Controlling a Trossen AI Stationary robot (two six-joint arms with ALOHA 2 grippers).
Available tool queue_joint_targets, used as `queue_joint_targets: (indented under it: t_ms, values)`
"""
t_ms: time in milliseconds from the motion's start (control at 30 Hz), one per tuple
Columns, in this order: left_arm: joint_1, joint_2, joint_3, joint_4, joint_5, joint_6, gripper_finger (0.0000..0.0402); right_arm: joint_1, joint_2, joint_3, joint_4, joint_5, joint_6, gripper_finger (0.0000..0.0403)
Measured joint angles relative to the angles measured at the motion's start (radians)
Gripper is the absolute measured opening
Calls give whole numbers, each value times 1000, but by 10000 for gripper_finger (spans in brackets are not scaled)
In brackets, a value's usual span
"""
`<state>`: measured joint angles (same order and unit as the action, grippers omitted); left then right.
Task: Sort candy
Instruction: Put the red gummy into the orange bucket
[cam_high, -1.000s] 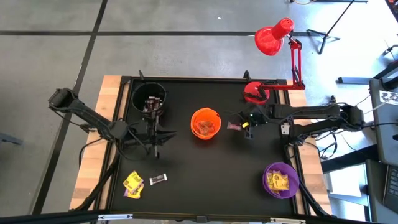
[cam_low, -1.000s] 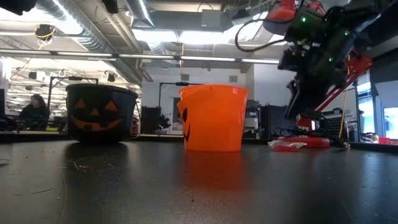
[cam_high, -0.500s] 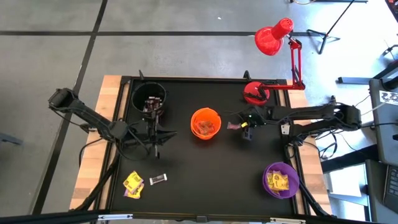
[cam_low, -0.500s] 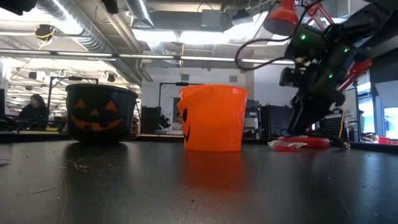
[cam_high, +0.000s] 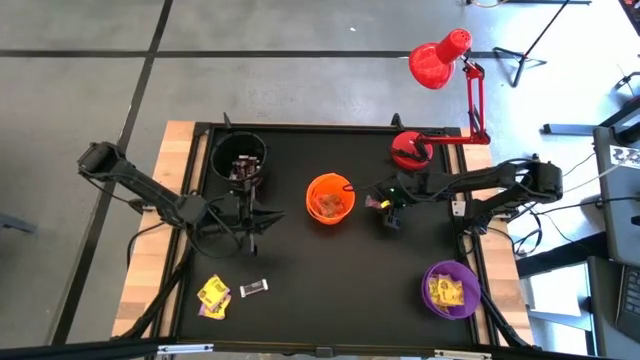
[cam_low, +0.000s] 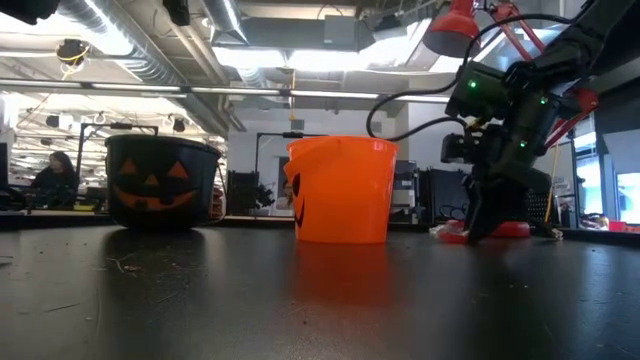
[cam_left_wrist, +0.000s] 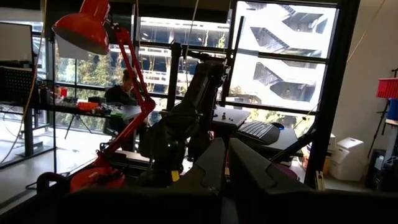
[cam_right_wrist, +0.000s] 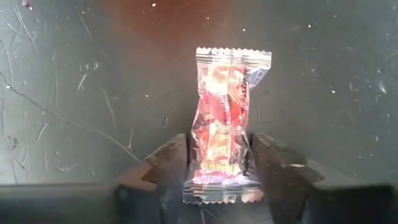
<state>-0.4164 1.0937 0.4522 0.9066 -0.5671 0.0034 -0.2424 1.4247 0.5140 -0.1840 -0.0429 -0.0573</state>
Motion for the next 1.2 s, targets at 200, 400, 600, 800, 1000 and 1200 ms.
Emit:
queue_joint_targets:
  t_ms: [200, 400, 600, 800, 1000, 1200]
  values:
    - [0, 0, 0, -1, -1, -1, 14, 0, -51, -6, -2, 6, -6, 107]
    - [0, 2, 0, -6, -1, -1, 14, 0, -133, -5, 1, 3, -2, 52]
    - [0, 34, 0, -6, -38, -1, 14, 0, -241, -5, 19, -67, 0, 30]
    - [6, 80, 0, -2, -78, -1, 14, 1, -338, -4, 135, -128, 51, 31]
    - [33, 104, 0, 4, -77, -41, 14, 2, -351, 33, 217, -213, 64, 32]
    - [52, 106, 0, 3, -71, -57, 14, 61, -331, 117, 211, -185, 44, 33]
